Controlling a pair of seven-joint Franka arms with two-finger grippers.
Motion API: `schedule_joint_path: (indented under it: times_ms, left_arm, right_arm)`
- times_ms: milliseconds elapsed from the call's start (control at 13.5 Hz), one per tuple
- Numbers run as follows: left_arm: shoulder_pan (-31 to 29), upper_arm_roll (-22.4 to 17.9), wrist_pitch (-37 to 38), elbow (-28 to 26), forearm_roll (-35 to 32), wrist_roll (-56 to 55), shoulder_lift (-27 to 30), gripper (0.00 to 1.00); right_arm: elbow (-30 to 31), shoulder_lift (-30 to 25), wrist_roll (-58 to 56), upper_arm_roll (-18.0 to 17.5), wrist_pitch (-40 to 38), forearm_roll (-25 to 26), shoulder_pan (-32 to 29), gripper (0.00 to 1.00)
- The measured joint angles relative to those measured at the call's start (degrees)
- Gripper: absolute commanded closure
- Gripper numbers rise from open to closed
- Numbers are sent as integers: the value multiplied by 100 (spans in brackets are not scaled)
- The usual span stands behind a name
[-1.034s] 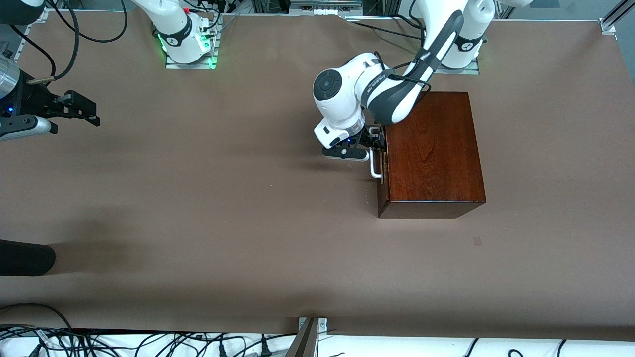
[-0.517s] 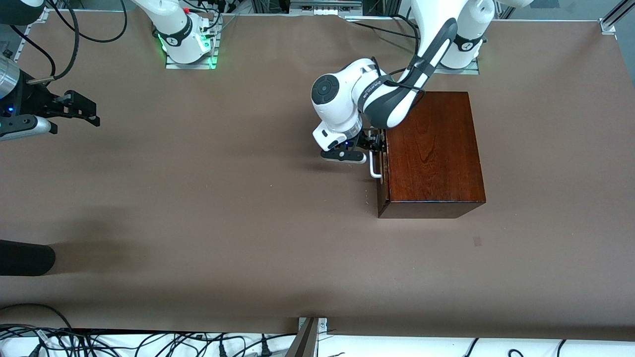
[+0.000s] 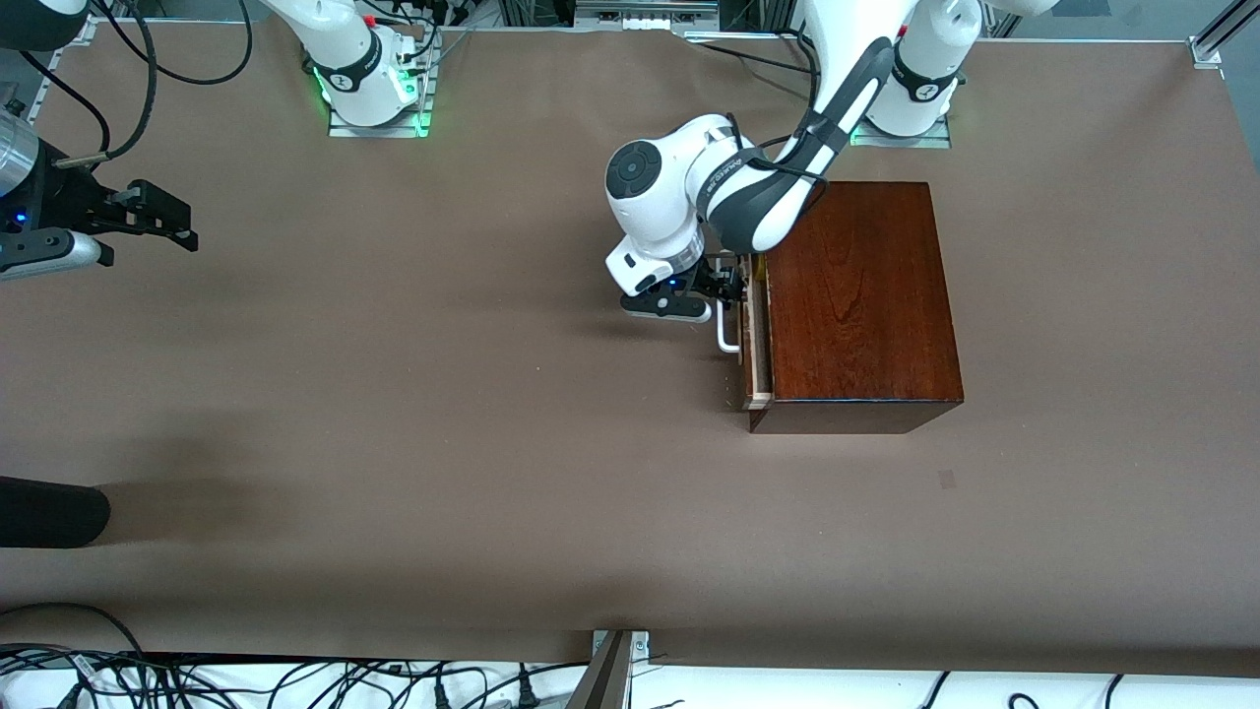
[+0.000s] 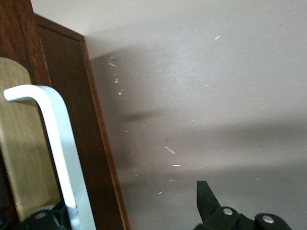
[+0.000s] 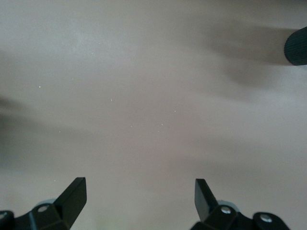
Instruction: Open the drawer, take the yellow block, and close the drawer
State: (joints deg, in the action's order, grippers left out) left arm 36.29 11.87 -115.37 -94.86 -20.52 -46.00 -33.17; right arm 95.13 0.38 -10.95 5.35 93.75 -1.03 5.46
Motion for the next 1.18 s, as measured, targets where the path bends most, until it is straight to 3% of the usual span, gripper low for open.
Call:
schedule_joint_path:
  times_ms: [886, 1181]
  left_arm:
    - [359, 43, -273, 1021, 400, -264, -507, 0]
    - [380, 75, 87, 1378, 401, -221, -459, 0]
  right_arm:
    - [0, 27, 1, 25, 0, 0, -13, 0]
    - [0, 70, 1, 76, 6, 0, -27, 0]
